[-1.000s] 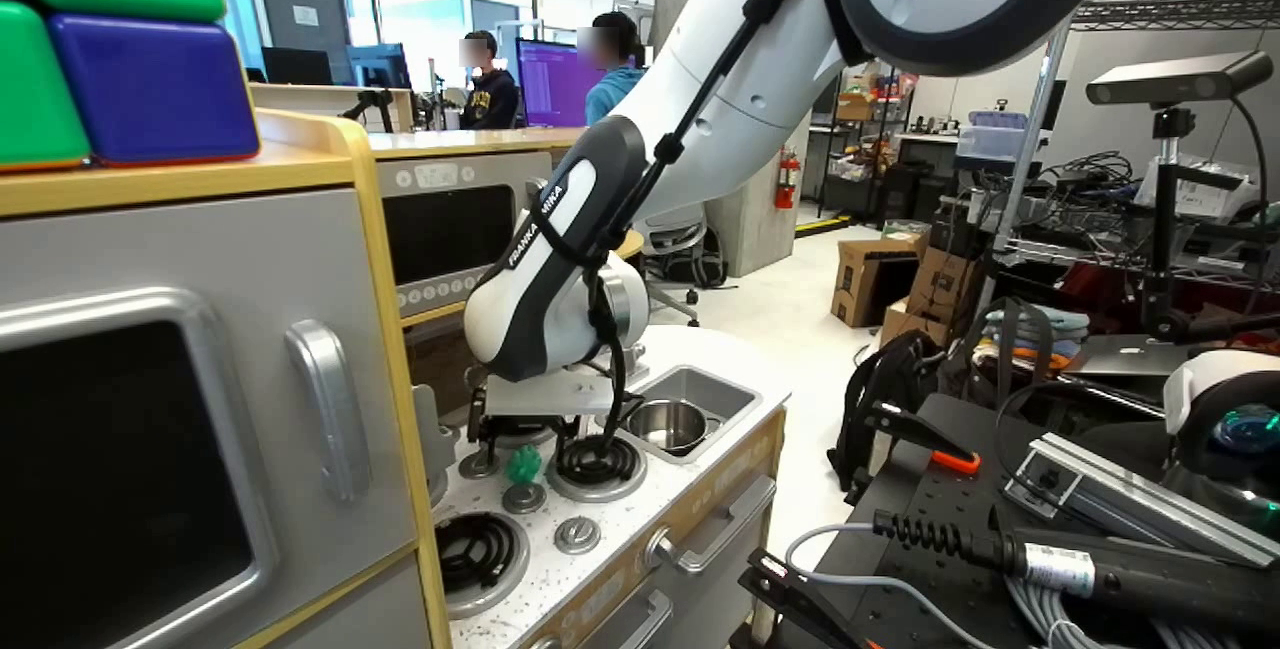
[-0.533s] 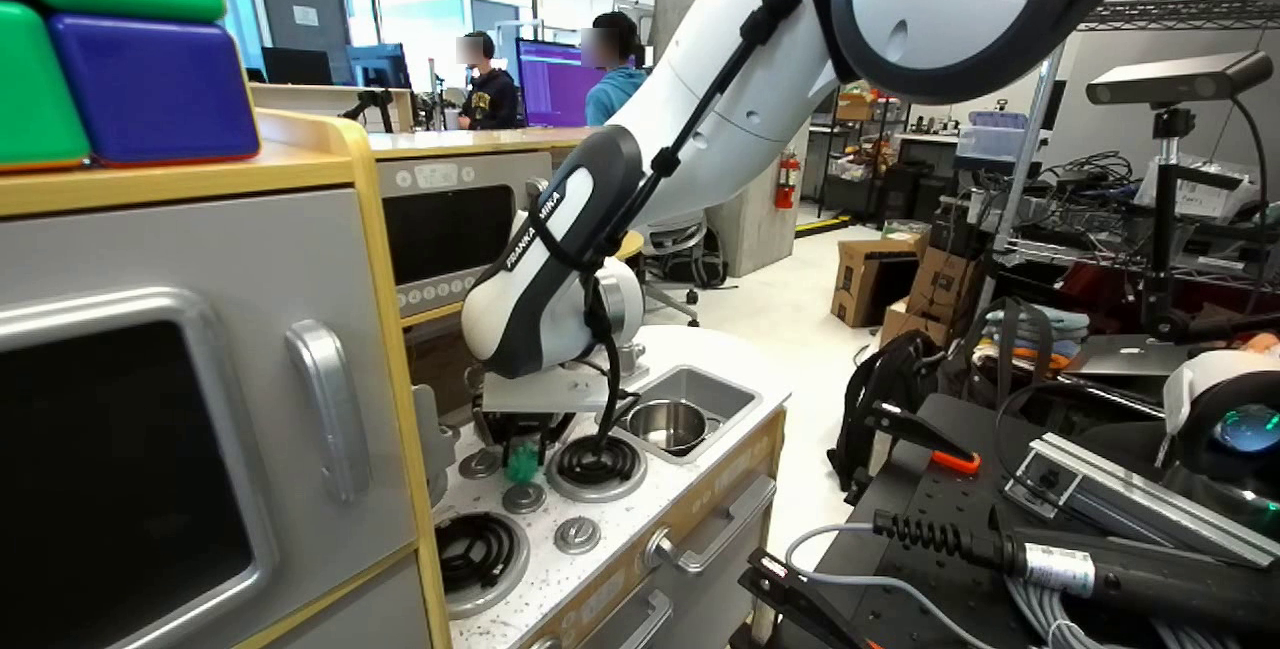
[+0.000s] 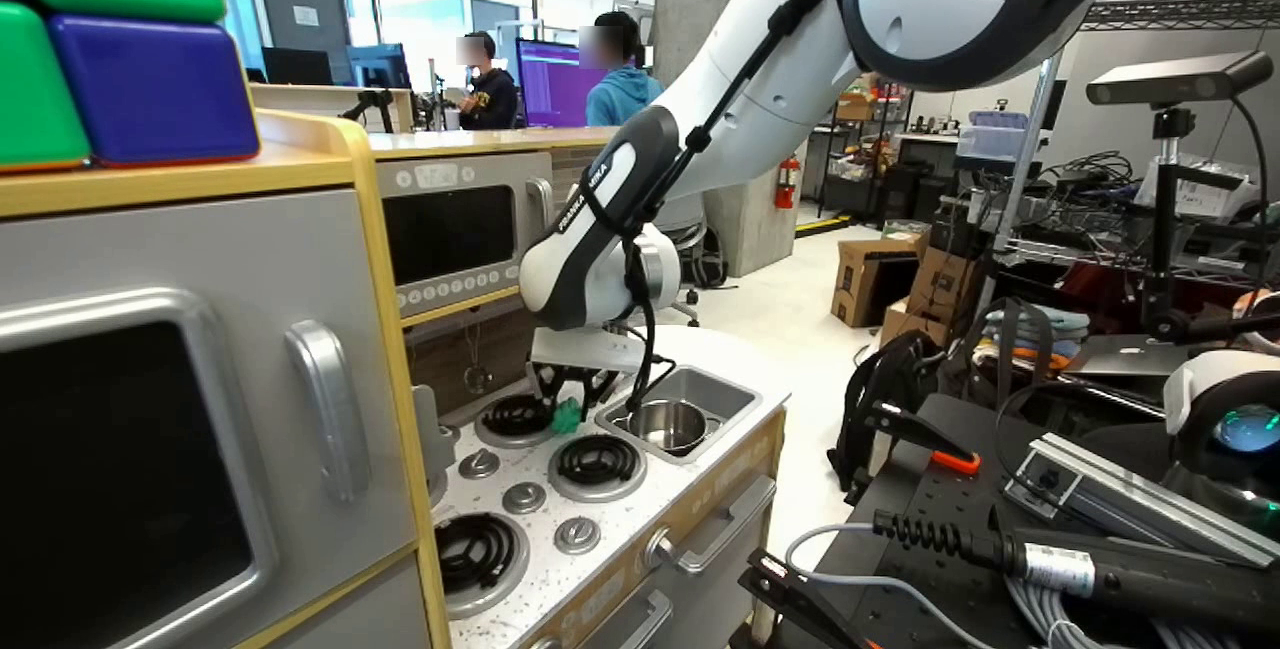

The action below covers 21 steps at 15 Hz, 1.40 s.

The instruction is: Pick up the green toy from the stove and put it in the pot in the sink.

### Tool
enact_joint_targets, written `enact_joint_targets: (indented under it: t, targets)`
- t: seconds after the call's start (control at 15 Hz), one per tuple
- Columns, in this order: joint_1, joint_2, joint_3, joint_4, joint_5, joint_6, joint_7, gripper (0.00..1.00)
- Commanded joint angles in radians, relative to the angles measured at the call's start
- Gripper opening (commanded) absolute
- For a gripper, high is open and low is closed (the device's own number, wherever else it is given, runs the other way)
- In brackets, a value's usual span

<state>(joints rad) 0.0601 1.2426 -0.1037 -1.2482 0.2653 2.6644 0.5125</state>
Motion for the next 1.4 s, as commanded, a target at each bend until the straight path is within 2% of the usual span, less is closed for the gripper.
enact_joint_targets:
  t: [0.0, 0.33, 0.73, 1.33]
  targets:
    - [-0.083, -0.031, -0.004, -0.018, 0.029, -0.07, 0.039, 0.19]
    - [-0.158, 0.001, -0.012, 0.02, 0.026, -0.188, 0.109, 0.19]
    - [-0.172, 0.021, -0.008, 0.042, 0.017, -0.278, 0.177, 0.19]
    - [-0.167, 0.072, -0.033, 0.083, 0.003, -0.258, 0.271, 0.19]
